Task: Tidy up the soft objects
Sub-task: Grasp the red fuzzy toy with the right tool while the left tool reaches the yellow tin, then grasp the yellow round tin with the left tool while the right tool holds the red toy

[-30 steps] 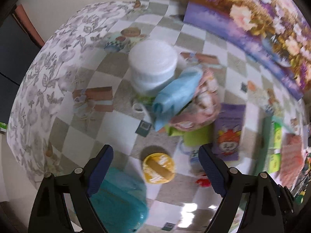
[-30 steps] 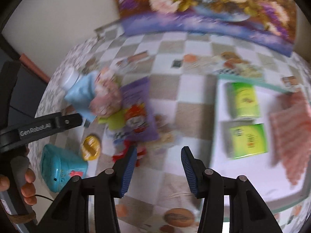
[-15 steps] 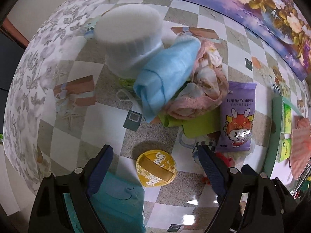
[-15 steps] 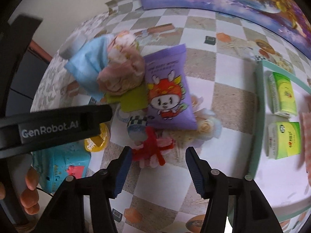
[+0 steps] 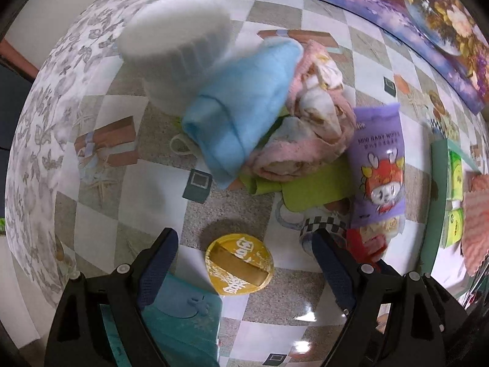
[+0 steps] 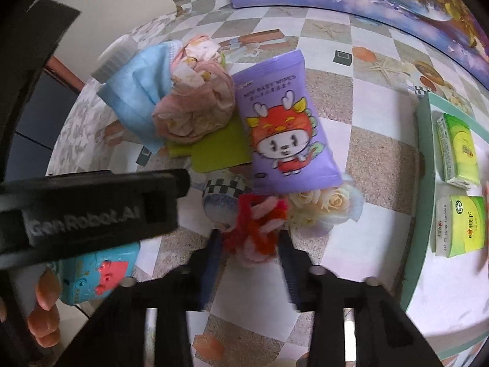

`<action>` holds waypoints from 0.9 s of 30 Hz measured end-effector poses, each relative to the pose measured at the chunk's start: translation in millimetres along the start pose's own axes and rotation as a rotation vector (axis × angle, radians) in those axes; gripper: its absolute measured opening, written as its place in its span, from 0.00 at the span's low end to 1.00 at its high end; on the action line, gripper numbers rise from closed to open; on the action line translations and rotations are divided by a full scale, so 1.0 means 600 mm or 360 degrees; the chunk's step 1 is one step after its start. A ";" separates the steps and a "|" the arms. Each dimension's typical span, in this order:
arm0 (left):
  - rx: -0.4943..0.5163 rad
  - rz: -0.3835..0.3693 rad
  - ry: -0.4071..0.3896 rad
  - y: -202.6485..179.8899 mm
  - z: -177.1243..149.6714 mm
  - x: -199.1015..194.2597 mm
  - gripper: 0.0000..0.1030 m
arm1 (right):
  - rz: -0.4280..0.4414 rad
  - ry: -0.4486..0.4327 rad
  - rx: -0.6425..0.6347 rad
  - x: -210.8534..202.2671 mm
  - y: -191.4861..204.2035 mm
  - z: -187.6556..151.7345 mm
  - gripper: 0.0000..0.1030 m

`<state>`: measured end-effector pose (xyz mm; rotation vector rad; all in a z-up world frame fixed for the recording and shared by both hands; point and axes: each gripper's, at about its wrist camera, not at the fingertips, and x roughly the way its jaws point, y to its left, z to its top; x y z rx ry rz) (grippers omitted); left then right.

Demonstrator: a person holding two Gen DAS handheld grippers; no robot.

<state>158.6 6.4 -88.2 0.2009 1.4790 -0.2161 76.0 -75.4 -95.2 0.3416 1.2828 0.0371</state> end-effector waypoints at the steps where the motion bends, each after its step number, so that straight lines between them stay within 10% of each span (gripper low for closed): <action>1: 0.0010 0.0000 0.0006 -0.003 0.000 0.003 0.87 | -0.0005 -0.0001 -0.0003 -0.001 -0.001 0.000 0.33; 23: 0.0259 0.0082 0.0089 -0.061 -0.019 0.070 0.77 | 0.0021 -0.0066 0.0178 -0.050 -0.082 0.017 0.33; 27: 0.0247 0.0040 0.0076 -0.051 -0.020 0.065 0.57 | 0.0034 -0.0070 0.0218 -0.057 -0.091 0.013 0.33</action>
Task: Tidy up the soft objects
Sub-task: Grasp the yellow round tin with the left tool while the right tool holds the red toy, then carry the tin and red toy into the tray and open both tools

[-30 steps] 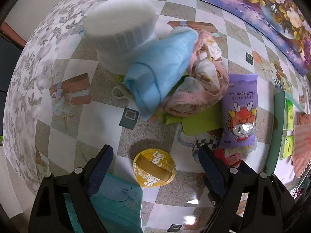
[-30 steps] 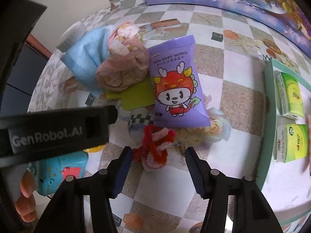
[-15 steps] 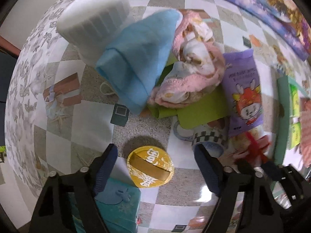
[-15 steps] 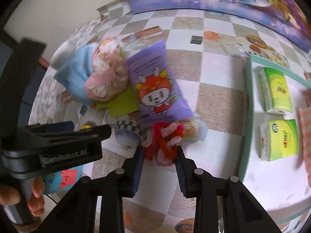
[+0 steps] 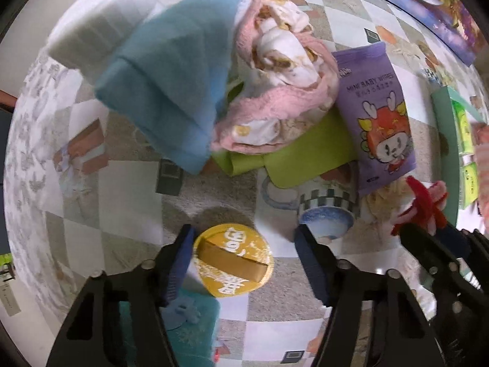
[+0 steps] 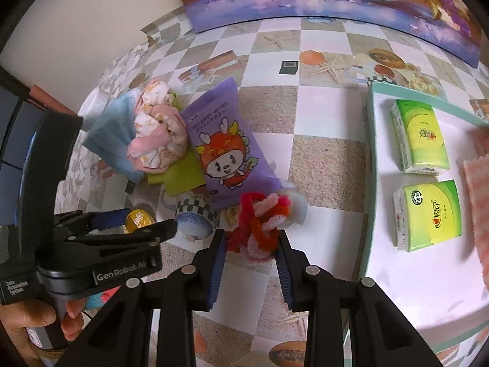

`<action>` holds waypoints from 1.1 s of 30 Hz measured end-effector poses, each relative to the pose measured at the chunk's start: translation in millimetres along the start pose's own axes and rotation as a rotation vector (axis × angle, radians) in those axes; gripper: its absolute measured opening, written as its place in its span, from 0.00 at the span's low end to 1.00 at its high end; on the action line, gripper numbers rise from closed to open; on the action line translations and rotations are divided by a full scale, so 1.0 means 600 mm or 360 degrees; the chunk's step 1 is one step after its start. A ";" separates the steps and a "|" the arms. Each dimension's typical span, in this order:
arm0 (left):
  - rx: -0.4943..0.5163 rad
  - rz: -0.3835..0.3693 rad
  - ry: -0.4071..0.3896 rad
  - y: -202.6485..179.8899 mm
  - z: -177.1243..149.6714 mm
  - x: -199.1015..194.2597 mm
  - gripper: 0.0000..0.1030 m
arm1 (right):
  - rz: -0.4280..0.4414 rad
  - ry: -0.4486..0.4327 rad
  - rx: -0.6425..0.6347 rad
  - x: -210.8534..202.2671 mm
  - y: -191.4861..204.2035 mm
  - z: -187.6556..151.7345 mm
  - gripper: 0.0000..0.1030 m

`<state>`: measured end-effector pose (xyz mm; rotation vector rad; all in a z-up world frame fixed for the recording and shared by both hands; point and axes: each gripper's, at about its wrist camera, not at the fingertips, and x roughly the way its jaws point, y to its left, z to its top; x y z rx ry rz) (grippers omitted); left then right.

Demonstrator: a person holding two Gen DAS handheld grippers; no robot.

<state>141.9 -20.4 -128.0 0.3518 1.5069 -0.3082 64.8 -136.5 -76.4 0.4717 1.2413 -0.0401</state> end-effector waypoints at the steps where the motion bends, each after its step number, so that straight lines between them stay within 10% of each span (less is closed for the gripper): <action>1: -0.0006 0.0011 -0.0008 0.004 -0.001 0.002 0.53 | 0.0003 -0.0004 0.0006 -0.003 -0.002 0.000 0.33; 13: -0.0096 0.0153 -0.0102 -0.020 -0.024 -0.007 0.46 | 0.0039 -0.0071 0.0067 -0.037 -0.018 0.000 0.33; 33: 0.0184 -0.0176 -0.0482 -0.225 -0.054 -0.227 0.46 | -0.0326 -0.0254 0.0450 -0.154 -0.205 -0.032 0.33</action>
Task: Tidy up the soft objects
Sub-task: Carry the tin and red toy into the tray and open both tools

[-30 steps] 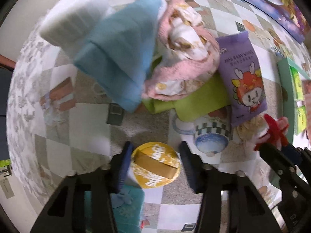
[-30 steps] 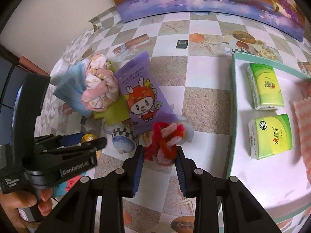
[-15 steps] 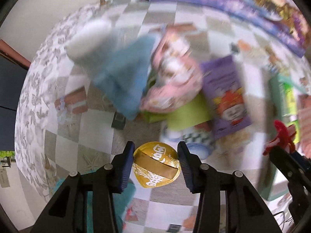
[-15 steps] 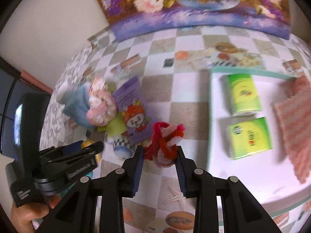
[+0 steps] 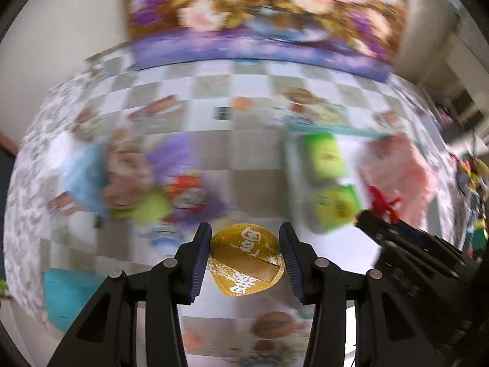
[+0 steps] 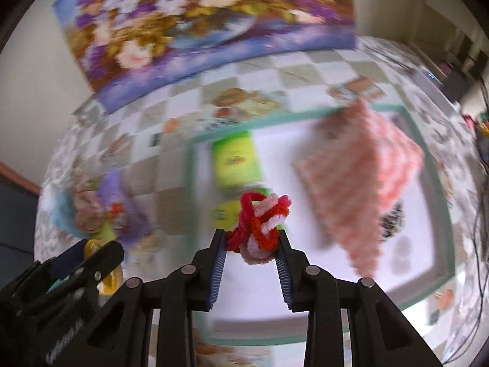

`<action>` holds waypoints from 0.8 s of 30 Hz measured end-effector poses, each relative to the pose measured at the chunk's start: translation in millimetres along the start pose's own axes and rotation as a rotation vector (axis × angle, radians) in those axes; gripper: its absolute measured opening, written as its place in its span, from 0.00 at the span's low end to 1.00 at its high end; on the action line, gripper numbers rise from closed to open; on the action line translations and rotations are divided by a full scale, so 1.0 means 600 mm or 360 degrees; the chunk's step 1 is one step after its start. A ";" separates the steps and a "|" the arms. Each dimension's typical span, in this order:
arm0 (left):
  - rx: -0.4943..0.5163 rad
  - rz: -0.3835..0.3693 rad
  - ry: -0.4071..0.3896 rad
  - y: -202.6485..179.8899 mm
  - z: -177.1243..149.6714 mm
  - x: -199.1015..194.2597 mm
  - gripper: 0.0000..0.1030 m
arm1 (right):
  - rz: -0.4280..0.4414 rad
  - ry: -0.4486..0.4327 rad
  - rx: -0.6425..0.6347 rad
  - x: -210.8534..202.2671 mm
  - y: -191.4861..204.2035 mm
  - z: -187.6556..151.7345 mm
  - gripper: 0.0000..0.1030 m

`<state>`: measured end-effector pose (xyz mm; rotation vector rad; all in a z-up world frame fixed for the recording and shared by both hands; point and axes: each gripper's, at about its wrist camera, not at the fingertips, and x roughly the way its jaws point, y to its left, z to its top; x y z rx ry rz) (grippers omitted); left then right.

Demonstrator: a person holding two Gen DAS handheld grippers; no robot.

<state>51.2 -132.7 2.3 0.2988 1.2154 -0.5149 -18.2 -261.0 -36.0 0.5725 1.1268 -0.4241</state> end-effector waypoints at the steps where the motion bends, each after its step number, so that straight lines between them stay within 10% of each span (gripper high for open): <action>1: 0.0040 -0.0019 0.0011 -0.021 -0.004 0.003 0.47 | -0.0023 0.0013 0.0041 0.003 -0.021 0.001 0.33; 13: 0.0115 -0.0237 0.0181 -0.097 -0.021 0.058 0.64 | -0.0102 0.0058 0.0311 0.006 -0.142 -0.005 0.34; 24: -0.0338 -0.0096 0.0105 0.057 0.000 0.050 0.77 | -0.0145 0.0009 0.0281 -0.006 -0.125 0.001 0.58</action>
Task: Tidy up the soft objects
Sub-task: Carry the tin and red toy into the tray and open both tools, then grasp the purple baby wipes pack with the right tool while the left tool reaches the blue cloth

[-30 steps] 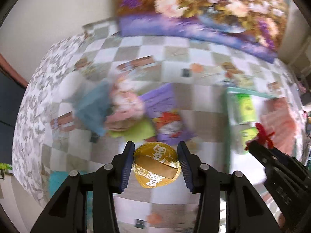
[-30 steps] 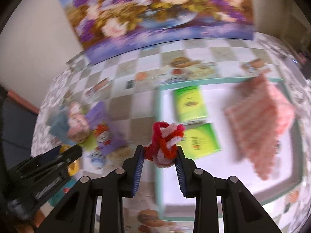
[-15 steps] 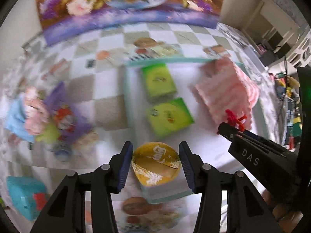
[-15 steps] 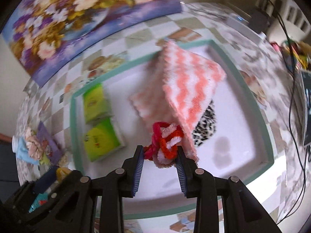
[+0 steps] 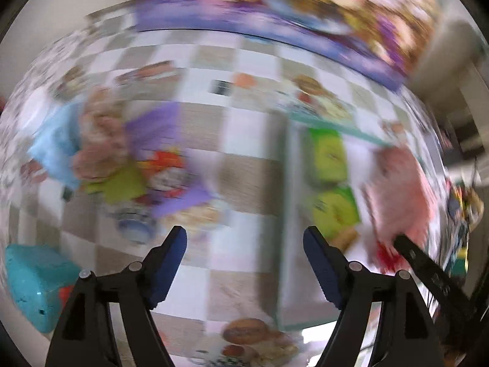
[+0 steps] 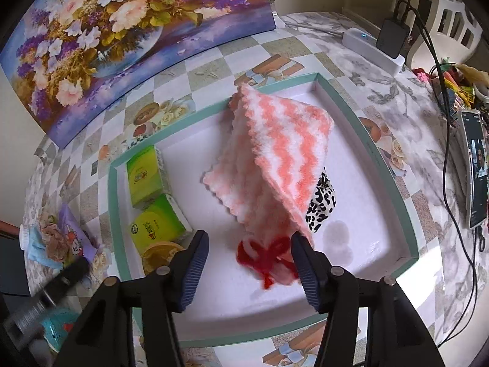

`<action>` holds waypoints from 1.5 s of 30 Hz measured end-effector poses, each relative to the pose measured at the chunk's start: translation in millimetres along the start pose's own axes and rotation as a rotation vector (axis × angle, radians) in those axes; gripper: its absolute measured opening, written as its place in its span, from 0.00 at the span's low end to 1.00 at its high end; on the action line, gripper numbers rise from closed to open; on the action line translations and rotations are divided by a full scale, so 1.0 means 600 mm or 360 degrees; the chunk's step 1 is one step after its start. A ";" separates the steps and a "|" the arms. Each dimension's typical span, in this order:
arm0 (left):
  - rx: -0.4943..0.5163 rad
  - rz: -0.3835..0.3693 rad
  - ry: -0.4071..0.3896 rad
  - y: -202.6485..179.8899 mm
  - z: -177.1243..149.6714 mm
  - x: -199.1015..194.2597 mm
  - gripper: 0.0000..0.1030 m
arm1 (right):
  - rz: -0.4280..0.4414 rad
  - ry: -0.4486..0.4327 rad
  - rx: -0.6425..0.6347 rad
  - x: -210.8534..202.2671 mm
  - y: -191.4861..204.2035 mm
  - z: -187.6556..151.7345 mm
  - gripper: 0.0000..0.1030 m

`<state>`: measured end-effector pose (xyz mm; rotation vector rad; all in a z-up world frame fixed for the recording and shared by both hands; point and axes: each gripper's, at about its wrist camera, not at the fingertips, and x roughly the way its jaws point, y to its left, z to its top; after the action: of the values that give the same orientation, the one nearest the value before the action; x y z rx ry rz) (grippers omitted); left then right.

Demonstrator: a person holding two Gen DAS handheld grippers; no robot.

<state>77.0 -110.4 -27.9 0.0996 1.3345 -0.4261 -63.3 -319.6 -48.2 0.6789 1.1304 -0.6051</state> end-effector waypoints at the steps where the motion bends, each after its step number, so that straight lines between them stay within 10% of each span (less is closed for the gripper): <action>1: -0.0048 0.0009 -0.0014 0.018 0.005 -0.003 0.77 | -0.0001 -0.0007 -0.0006 0.000 0.003 0.000 0.58; 20: -0.0717 0.0190 -0.0157 0.288 0.050 -0.019 0.89 | 0.0376 0.0004 -0.0499 0.028 0.264 -0.039 0.58; 45: -0.0805 0.0215 -0.0090 0.326 0.064 0.011 0.89 | 0.0262 0.0050 -0.0957 0.139 0.451 -0.078 0.69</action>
<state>182.7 55.8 -58.3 -0.2399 1.3343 0.0301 133.3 -115.2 -91.9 0.2564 1.1937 -0.0959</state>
